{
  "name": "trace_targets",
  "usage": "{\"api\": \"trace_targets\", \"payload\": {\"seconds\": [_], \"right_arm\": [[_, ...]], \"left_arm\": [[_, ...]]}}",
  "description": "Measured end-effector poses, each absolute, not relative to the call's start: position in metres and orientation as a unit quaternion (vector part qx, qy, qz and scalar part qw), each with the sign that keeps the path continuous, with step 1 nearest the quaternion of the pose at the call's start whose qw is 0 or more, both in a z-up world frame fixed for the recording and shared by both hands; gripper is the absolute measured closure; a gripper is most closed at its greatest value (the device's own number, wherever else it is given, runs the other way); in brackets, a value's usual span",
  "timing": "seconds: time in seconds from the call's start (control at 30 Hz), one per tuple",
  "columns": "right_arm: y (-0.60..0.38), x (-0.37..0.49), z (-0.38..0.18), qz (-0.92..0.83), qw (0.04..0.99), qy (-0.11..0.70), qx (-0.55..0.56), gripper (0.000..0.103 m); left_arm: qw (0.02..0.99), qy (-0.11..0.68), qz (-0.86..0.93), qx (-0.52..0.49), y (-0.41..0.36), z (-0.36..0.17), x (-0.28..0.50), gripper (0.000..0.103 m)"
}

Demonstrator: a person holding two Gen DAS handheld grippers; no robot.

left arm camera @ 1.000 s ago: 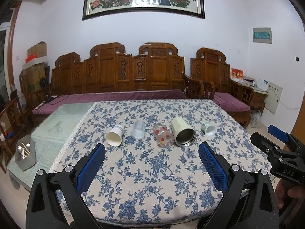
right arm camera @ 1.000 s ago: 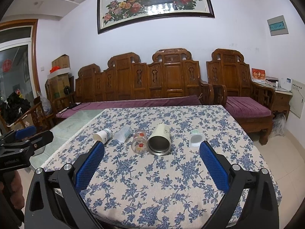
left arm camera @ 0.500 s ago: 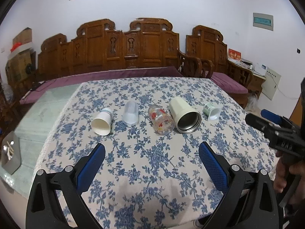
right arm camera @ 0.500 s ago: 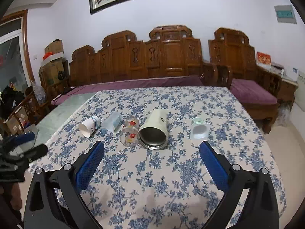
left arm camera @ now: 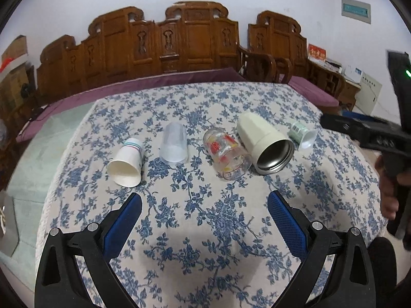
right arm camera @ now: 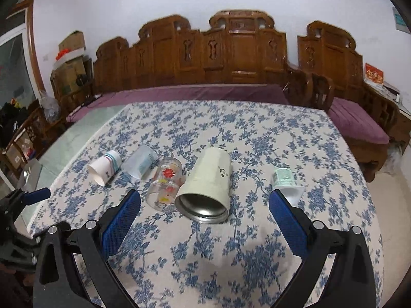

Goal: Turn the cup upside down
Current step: 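Move the right tool to the cream tumbler and close its fingers around it, then lift the cream tumbler with the right tool and carry it toward the left tool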

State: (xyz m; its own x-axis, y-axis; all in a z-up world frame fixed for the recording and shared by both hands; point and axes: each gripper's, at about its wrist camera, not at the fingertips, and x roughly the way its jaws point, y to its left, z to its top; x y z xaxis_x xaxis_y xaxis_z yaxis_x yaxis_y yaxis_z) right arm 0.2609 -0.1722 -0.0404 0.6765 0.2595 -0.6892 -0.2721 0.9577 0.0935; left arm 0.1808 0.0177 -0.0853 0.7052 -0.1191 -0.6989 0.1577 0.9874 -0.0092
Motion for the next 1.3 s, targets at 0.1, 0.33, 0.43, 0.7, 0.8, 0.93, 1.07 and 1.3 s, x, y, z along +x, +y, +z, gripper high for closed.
{"api": "trace_targets", "payload": {"seconds": [0.1,0.33,0.43,0.7,0.8,0.93,1.07,1.3], "right_arm": [[-0.166,0.29,-0.054,0.142,0.908,0.393,-0.019,0.01],[-0.147,0.364,-0.092,0.151,0.87,0.469,-0.023,0.016],[-0.142,0.39,-0.111,0.156,0.842,0.517,0.002,0.017],[-0.13,0.431,-0.158,0.147,0.763,0.63,0.006,0.017],[-0.127,0.431,-0.166,0.143,0.754,0.641,-0.005,0.017],[-0.13,0.427,-0.165,0.147,0.751,0.643,0.0,0.02],[-0.137,0.412,-0.16,0.149,0.756,0.637,-0.006,0.022],[-0.159,0.367,-0.135,0.166,0.768,0.618,0.02,0.023]], "left_arm": [[0.917,0.387,-0.093,0.029,0.016,-0.097,0.194,0.009],[0.903,0.412,-0.117,0.028,0.011,-0.127,0.219,0.009],[0.9,0.419,-0.116,0.02,0.013,-0.135,0.225,0.009],[0.898,0.425,-0.117,-0.001,0.019,-0.145,0.228,0.009],[0.898,0.425,-0.119,0.003,0.017,-0.145,0.225,0.009],[0.899,0.422,-0.117,0.007,0.018,-0.141,0.219,0.009],[0.902,0.418,-0.113,0.003,0.021,-0.132,0.208,0.009],[0.909,0.404,-0.105,-0.002,0.025,-0.113,0.179,0.009]]}}
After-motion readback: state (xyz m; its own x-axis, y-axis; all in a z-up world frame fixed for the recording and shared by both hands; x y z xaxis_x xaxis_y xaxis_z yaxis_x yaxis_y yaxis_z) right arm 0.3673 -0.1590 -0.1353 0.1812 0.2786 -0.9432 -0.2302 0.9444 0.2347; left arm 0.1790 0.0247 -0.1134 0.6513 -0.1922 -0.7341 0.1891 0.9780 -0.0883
